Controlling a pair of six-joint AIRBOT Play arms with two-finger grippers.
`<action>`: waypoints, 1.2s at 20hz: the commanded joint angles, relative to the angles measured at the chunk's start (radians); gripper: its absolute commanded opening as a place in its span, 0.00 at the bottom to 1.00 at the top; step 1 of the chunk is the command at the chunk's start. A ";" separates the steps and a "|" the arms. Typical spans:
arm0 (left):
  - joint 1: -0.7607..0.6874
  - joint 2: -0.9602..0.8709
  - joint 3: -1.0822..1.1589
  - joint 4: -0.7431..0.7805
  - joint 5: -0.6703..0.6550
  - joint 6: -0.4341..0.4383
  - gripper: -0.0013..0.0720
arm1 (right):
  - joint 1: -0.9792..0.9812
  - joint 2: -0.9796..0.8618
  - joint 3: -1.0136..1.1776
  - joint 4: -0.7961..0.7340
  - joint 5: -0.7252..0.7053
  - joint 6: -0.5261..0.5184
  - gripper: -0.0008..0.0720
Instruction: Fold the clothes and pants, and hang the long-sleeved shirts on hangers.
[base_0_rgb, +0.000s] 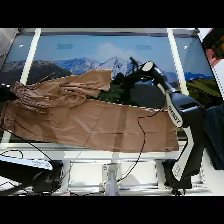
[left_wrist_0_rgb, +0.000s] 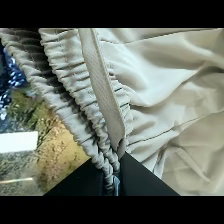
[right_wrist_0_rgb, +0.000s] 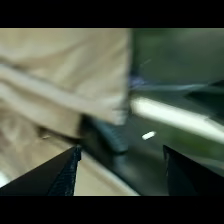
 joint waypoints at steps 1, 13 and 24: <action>0.000 -0.001 0.001 -0.015 0.002 0.000 0.09 | 0.049 -0.074 -0.013 0.204 -0.051 0.071 0.82; 0.000 -0.002 0.001 -0.014 0.002 0.000 0.09 | 0.108 -0.115 -0.013 0.212 -0.307 0.274 0.52; 0.000 -0.001 0.001 -0.014 0.054 -0.030 0.09 | 0.090 -0.020 0.073 -0.185 -0.367 0.148 0.03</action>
